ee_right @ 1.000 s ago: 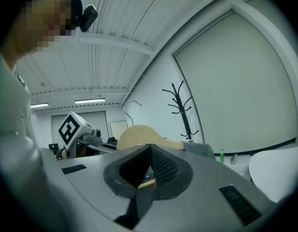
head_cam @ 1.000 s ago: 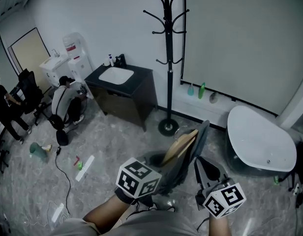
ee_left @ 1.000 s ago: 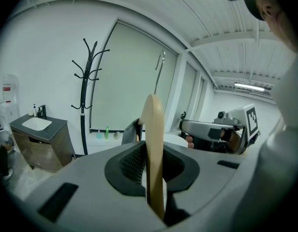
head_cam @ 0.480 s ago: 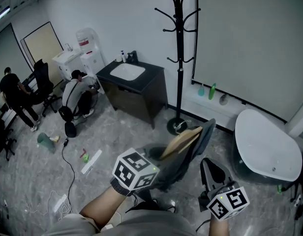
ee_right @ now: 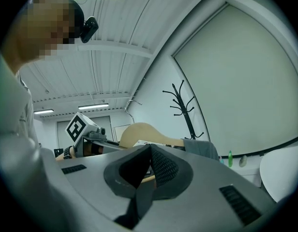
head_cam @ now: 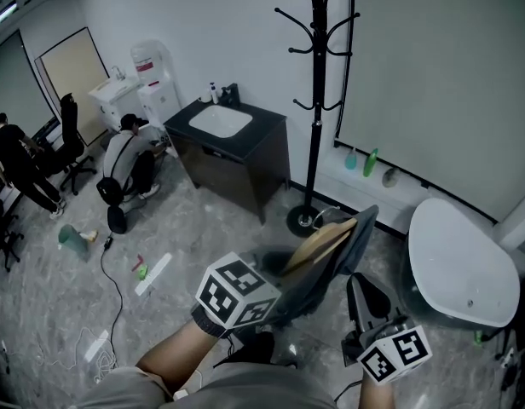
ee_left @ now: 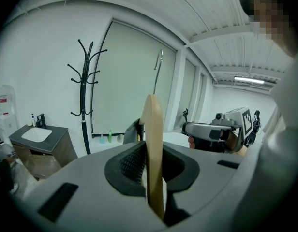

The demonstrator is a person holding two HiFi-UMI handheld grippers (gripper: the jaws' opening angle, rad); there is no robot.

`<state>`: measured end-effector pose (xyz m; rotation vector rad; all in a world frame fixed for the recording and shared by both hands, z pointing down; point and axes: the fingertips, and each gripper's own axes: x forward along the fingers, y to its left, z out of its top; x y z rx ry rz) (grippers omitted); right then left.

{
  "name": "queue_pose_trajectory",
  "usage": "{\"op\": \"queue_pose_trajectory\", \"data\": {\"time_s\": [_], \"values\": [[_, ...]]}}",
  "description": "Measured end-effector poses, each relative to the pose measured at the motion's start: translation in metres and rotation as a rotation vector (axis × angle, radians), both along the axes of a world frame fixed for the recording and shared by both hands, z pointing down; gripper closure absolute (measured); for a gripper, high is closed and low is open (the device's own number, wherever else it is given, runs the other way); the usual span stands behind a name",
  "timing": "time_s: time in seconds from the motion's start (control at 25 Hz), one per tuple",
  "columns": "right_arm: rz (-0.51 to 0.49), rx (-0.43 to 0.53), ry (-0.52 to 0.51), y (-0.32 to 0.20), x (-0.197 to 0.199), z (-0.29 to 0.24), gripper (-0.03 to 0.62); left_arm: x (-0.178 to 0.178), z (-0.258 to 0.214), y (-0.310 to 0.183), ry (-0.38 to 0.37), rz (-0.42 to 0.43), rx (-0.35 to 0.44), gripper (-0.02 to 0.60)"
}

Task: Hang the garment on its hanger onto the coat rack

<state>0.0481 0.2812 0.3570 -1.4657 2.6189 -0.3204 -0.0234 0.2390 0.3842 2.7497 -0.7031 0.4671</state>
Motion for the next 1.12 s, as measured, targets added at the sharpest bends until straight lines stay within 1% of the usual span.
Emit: {"op": "queue_pose_trajectory", "data": {"time_s": [0.16, 0.36, 0.48, 0.64, 0.88, 1.04, 1.12], "values": [[0.025, 0.013, 0.008, -0.043, -0.004, -0.003, 0.579, -0.002, 0.003, -0.038, 0.012, 0.03, -0.006, 0.536], [0.065, 0.043, 0.002, -0.108, -0.011, -0.016, 0.579, 0.002, -0.005, -0.098, 0.027, 0.104, -0.002, 0.537], [0.091, 0.067, -0.008, -0.147, -0.017, -0.024, 0.579, 0.003, -0.012, -0.137, 0.033, 0.148, 0.008, 0.537], [0.129, 0.098, -0.022, -0.184, -0.025, -0.03, 0.579, 0.003, -0.019, -0.183, 0.034, 0.192, 0.03, 0.537], [0.158, 0.092, -0.036, -0.236, -0.02, -0.035, 0.579, 0.016, -0.028, -0.247, 0.037, 0.215, 0.031, 0.537], [0.147, 0.1, -0.047, -0.27, -0.013, -0.035, 0.578, 0.027, -0.029, -0.287, 0.045, 0.209, 0.023, 0.535], [0.133, 0.102, -0.053, -0.299, -0.008, -0.032, 0.579, 0.033, -0.026, -0.318, 0.048, 0.2, 0.016, 0.537]]}}
